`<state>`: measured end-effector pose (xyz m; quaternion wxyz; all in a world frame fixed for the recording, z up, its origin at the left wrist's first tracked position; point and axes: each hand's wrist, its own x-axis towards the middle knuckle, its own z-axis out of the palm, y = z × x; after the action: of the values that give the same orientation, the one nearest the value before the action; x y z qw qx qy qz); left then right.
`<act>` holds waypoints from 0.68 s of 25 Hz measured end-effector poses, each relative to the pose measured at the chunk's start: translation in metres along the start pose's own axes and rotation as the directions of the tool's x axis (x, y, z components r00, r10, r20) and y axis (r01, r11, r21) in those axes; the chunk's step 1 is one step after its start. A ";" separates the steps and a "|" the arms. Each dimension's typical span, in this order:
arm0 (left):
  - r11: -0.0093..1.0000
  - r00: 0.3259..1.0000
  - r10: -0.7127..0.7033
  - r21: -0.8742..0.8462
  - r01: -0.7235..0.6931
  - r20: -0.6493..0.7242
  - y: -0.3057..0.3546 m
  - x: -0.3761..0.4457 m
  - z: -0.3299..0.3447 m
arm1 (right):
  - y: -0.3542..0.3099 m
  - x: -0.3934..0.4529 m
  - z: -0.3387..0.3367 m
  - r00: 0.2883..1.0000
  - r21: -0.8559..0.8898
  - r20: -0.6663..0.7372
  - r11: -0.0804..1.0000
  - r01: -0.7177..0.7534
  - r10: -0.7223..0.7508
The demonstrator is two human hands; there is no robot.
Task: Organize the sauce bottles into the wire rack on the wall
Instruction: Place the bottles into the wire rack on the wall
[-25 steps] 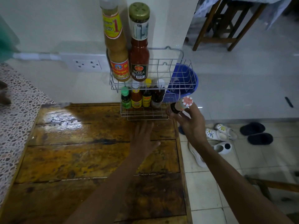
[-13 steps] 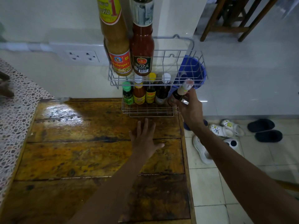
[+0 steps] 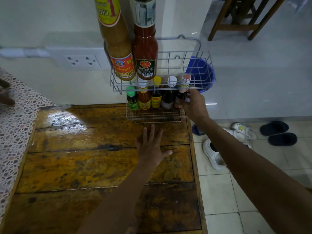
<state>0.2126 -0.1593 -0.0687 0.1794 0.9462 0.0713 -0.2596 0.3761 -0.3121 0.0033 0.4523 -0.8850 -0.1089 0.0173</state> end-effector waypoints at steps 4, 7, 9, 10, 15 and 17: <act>1.000 1.000 -0.002 0.008 0.002 0.009 0.000 0.001 0.000 | 0.005 0.004 0.004 0.998 -0.050 -0.021 0.997 0.063 -0.064; 1.000 1.000 -0.001 0.015 0.001 0.016 0.000 0.001 0.000 | 0.000 0.004 0.003 0.998 -0.024 -0.059 1.000 -0.016 0.014; 1.000 1.000 0.001 0.018 -0.002 0.018 0.000 0.000 0.000 | 0.000 0.005 -0.005 0.999 -0.023 -0.030 1.000 -0.014 0.014; 1.000 1.000 0.003 0.017 -0.004 0.017 0.000 0.001 0.000 | 0.000 0.005 -0.009 1.000 -0.018 0.000 1.000 0.000 0.000; 1.000 1.000 0.011 0.000 -0.011 0.017 -0.002 0.001 0.001 | -0.004 0.002 -0.019 0.999 0.026 0.015 0.999 0.034 -0.035; 1.000 1.000 0.010 0.007 -0.010 0.009 -0.001 0.000 0.001 | -0.004 0.000 -0.017 0.999 0.042 -0.005 0.998 0.043 -0.043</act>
<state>0.2121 -0.1587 -0.0701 0.1777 0.9460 0.0651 -0.2631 0.3775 -0.3236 0.0167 0.4715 -0.8727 -0.1267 0.0080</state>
